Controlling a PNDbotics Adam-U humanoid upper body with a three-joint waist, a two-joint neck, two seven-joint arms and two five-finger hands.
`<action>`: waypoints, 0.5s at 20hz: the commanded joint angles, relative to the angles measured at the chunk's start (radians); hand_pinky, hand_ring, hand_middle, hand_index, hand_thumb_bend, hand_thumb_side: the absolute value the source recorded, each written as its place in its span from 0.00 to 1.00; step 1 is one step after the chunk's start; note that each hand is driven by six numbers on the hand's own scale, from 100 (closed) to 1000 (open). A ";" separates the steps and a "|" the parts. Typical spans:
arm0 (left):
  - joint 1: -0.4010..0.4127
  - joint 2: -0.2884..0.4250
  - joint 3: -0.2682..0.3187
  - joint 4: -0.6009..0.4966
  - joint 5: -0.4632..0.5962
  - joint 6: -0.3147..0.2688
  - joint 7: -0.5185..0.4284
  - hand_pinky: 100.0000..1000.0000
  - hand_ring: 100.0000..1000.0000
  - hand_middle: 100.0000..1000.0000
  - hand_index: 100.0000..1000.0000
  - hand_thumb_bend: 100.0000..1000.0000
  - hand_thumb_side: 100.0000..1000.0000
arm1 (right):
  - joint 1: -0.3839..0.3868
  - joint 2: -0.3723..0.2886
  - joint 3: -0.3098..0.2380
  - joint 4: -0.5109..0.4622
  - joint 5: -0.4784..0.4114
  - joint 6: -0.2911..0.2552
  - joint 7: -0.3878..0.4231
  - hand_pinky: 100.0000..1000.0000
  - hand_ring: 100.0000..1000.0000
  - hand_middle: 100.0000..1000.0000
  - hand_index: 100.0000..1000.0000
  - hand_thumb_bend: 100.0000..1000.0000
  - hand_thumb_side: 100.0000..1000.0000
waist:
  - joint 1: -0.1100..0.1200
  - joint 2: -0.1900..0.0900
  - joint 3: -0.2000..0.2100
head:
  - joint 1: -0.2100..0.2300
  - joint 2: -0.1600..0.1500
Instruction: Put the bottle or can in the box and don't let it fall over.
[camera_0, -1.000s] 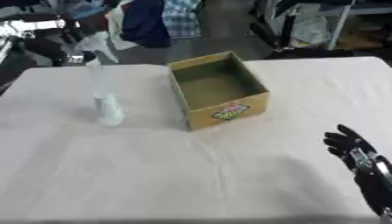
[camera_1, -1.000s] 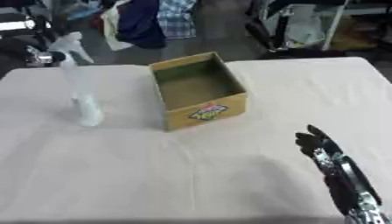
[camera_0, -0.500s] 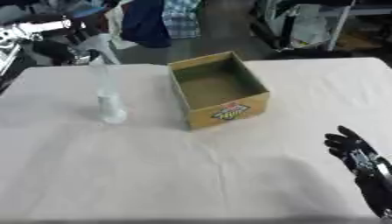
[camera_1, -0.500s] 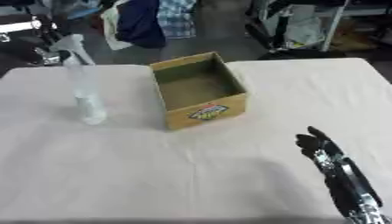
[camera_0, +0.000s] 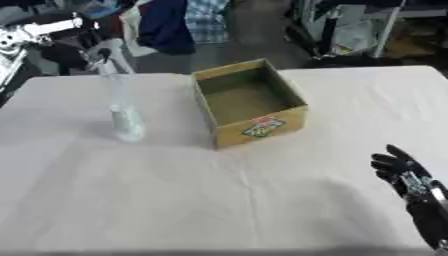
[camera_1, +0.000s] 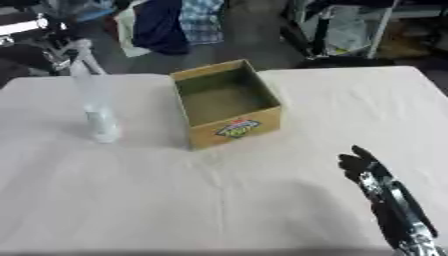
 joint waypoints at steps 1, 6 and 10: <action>-0.029 0.015 0.005 -0.003 -0.003 -0.002 0.009 0.64 0.56 0.58 0.71 0.00 0.19 | -0.011 -0.014 -0.005 -0.009 -0.004 -0.002 0.001 0.94 0.89 0.82 1.00 0.00 0.80 | -0.001 -0.011 -0.001 | 0.005 0.005; -0.033 0.010 -0.001 0.003 -0.006 -0.012 -0.009 0.60 0.52 0.53 0.67 0.00 0.07 | -0.012 -0.014 -0.005 -0.008 -0.004 -0.002 0.003 0.94 0.89 0.82 1.00 0.00 0.80 | 0.000 -0.011 -0.001 | 0.008 0.005; -0.035 0.005 -0.003 0.007 -0.014 -0.020 -0.021 0.56 0.48 0.49 0.63 0.00 0.03 | -0.013 -0.014 -0.004 -0.008 -0.004 -0.002 0.004 0.94 0.89 0.82 1.00 0.00 0.80 | 0.000 -0.010 -0.001 | 0.008 0.005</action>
